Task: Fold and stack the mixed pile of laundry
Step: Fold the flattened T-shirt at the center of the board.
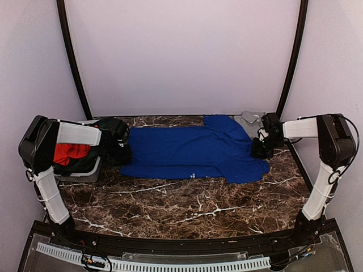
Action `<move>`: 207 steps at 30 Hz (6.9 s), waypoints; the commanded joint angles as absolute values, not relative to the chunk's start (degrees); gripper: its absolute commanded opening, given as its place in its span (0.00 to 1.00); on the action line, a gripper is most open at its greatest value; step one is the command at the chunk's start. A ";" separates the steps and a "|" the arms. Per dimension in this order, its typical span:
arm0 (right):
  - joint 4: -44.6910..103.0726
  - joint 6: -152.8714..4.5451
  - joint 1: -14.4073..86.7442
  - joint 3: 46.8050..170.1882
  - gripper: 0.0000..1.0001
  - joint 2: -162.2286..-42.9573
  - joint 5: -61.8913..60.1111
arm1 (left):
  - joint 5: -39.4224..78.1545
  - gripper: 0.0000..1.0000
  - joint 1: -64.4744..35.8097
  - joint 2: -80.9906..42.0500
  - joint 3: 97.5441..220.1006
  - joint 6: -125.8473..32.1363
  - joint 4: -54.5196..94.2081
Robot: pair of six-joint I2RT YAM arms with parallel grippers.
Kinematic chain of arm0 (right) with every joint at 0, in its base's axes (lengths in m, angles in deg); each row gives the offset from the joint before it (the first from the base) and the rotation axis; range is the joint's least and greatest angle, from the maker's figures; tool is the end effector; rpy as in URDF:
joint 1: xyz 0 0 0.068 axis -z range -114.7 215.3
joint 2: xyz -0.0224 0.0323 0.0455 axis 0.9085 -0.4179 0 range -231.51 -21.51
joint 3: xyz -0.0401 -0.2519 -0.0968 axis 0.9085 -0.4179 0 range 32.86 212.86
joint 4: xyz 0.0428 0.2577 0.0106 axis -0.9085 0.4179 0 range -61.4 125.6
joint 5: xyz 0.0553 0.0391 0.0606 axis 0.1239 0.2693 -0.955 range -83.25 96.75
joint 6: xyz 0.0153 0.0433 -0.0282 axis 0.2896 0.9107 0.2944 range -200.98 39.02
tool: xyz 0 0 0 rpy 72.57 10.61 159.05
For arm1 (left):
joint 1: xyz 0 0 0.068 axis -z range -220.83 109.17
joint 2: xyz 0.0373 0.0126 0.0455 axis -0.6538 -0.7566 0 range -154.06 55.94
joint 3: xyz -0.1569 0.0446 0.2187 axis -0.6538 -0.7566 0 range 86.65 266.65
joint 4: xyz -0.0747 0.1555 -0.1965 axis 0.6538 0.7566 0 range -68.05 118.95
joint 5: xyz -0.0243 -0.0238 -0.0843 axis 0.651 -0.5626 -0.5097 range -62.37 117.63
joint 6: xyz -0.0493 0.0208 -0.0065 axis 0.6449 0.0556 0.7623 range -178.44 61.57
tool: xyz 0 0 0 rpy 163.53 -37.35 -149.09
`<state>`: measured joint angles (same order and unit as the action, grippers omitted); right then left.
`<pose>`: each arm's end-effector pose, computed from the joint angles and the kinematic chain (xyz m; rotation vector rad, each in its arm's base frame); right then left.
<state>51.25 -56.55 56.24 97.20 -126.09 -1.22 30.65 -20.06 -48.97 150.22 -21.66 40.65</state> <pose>0.3567 0.0618 0.1593 0.3167 2.6863 0.3682 0.3431 -0.1281 0.1570 -0.3866 2.6162 -0.2795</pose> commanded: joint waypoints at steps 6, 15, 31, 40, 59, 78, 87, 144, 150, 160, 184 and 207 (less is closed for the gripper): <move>57.23 -59.11 58.37 97.01 0.52 -110.90 -4.14 | 32.39 0.67 -20.53 -36.69 152.61 -27.08 45.26; 60.31 -56.23 58.27 83.90 0.53 -99.62 -16.52 | 15.60 0.86 -11.83 -28.10 148.39 -31.06 33.13; 56.85 -49.64 58.22 73.55 0.42 -100.42 -9.36 | 7.02 0.49 15.88 -64.12 173.30 -21.06 15.59; 54.05 -50.87 58.20 74.04 0.39 -105.22 -3.81 | 6.02 0.43 16.94 -75.34 181.14 -18.17 14.40; 51.79 -51.06 58.26 75.27 0.00 -106.60 -11.04 | 4.78 0.11 17.73 -83.60 187.58 -13.91 14.51; 53.82 -54.23 58.35 93.83 0.00 -108.45 -10.80 | 2.61 0.00 9.32 -75.52 187.19 -16.40 11.54; 49.66 -53.71 58.45 104.59 0.00 -120.72 -13.36 | 2.36 0.00 3.61 -80.09 191.93 -17.52 10.51; 59.20 -62.14 61.52 94.64 0.28 -121.77 -3.35 | 32.95 0.50 -8.08 -42.68 151.84 -25.82 47.52; 59.62 -62.23 61.54 93.64 0.28 -122.00 -4.87 | 33.45 0.54 -9.42 -41.77 151.29 -25.90 49.91; 61.76 -61.68 61.45 93.43 0.00 -119.02 -4.27 | 33.34 0.55 -13.02 -38.20 148.09 -25.33 52.89; 65.61 -59.05 61.61 92.73 0.17 -111.80 4.37 | 26.68 0.44 -13.68 -38.78 149.04 -29.06 51.85; 64.74 -60.76 61.65 92.62 0.30 -120.19 -0.95 | 30.44 0.51 -16.28 -43.66 148.98 -28.38 52.10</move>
<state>65.46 -60.55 61.59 93.07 -118.90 0.42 32.45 -15.66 -43.52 148.34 -27.82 52.08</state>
